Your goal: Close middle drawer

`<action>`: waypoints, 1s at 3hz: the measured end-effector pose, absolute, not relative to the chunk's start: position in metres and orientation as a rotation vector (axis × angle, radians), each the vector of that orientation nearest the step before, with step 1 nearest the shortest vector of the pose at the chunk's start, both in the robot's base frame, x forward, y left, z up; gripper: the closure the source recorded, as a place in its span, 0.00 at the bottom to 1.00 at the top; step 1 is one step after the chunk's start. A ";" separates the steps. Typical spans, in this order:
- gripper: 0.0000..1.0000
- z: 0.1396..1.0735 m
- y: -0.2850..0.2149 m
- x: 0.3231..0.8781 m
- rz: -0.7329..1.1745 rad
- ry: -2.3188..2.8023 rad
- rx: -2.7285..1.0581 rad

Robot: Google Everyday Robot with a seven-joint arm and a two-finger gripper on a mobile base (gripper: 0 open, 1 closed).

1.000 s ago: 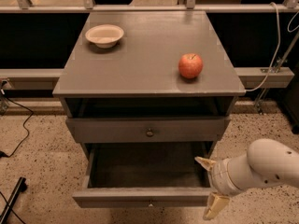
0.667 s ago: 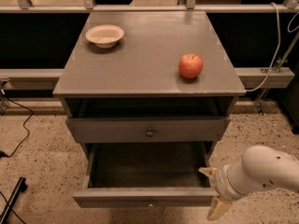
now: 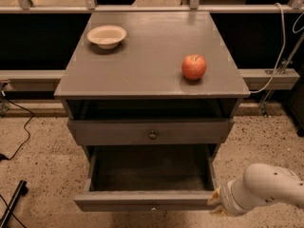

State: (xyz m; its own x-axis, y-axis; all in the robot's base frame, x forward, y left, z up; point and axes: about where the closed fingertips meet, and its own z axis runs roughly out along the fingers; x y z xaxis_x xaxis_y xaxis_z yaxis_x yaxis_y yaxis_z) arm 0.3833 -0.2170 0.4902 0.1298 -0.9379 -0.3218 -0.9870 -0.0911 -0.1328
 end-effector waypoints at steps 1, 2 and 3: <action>0.85 0.449 -0.224 0.376 0.206 1.851 -2.157; 1.00 0.410 -0.229 0.376 0.186 1.850 -2.160; 1.00 0.385 -0.229 0.383 0.163 1.846 -2.145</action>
Offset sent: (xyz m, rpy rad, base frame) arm -0.0043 -0.0201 -0.1293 -0.0476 -0.0237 0.0284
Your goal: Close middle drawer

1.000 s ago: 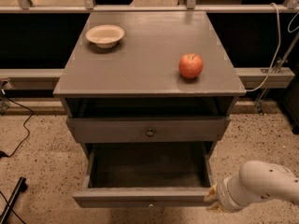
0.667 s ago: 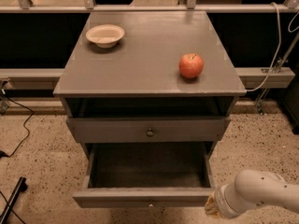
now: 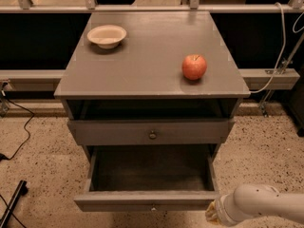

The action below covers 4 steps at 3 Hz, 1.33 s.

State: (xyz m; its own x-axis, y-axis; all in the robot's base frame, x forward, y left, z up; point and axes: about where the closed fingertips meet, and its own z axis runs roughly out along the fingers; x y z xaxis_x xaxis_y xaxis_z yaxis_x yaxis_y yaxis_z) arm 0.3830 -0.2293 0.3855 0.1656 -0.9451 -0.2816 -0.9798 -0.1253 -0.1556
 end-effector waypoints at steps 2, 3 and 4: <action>1.00 0.378 -0.204 0.415 0.112 1.759 -2.103; 1.00 0.380 -0.184 0.435 0.104 1.712 -2.090; 1.00 0.376 -0.170 0.454 0.110 1.693 -2.068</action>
Offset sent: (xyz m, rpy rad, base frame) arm 0.0594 0.0468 -0.0031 0.0801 -0.1547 0.0390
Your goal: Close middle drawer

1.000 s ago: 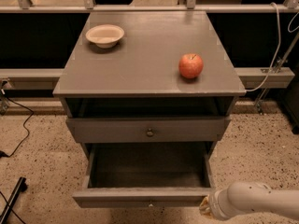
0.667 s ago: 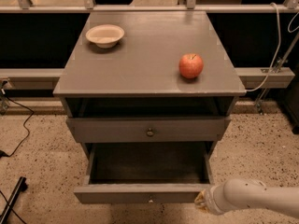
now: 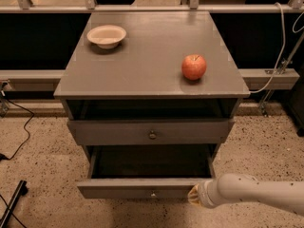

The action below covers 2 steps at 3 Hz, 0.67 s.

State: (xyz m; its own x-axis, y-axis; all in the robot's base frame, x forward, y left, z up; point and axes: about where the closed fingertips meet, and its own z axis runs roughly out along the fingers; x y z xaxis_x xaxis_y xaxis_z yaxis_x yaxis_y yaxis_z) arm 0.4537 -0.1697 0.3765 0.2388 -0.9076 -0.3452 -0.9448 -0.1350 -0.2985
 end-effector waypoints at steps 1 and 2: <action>1.00 0.370 -0.161 0.473 0.120 1.689 -2.053; 1.00 0.364 -0.152 0.489 0.122 1.679 -2.059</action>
Offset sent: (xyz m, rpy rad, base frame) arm 0.0576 0.0285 -0.0185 0.0147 -0.0102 0.0158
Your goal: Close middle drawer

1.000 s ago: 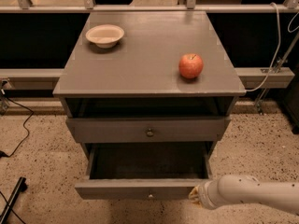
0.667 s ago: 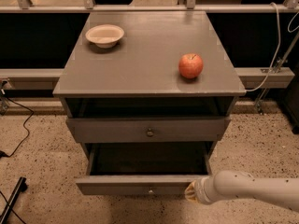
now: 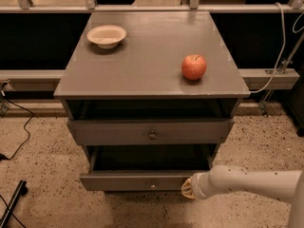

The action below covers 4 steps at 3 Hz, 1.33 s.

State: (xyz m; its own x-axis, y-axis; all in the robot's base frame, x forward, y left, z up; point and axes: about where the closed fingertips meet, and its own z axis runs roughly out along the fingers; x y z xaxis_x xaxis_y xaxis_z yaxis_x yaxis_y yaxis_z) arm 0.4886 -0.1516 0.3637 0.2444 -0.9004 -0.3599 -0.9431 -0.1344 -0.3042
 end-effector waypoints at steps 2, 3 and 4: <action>1.00 0.346 -0.124 0.526 0.167 1.647 -2.073; 1.00 0.345 -0.125 0.527 0.163 1.650 -2.066; 1.00 0.345 -0.126 0.529 0.158 1.653 -2.058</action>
Offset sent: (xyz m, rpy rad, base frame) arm 0.0464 0.0276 -0.0176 0.0285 0.0117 0.0286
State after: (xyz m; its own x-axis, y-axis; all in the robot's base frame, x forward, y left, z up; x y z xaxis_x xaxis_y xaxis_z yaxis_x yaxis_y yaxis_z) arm 0.5289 -0.1257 0.3454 0.2592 -0.8854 -0.3858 -0.9425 -0.1446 -0.3014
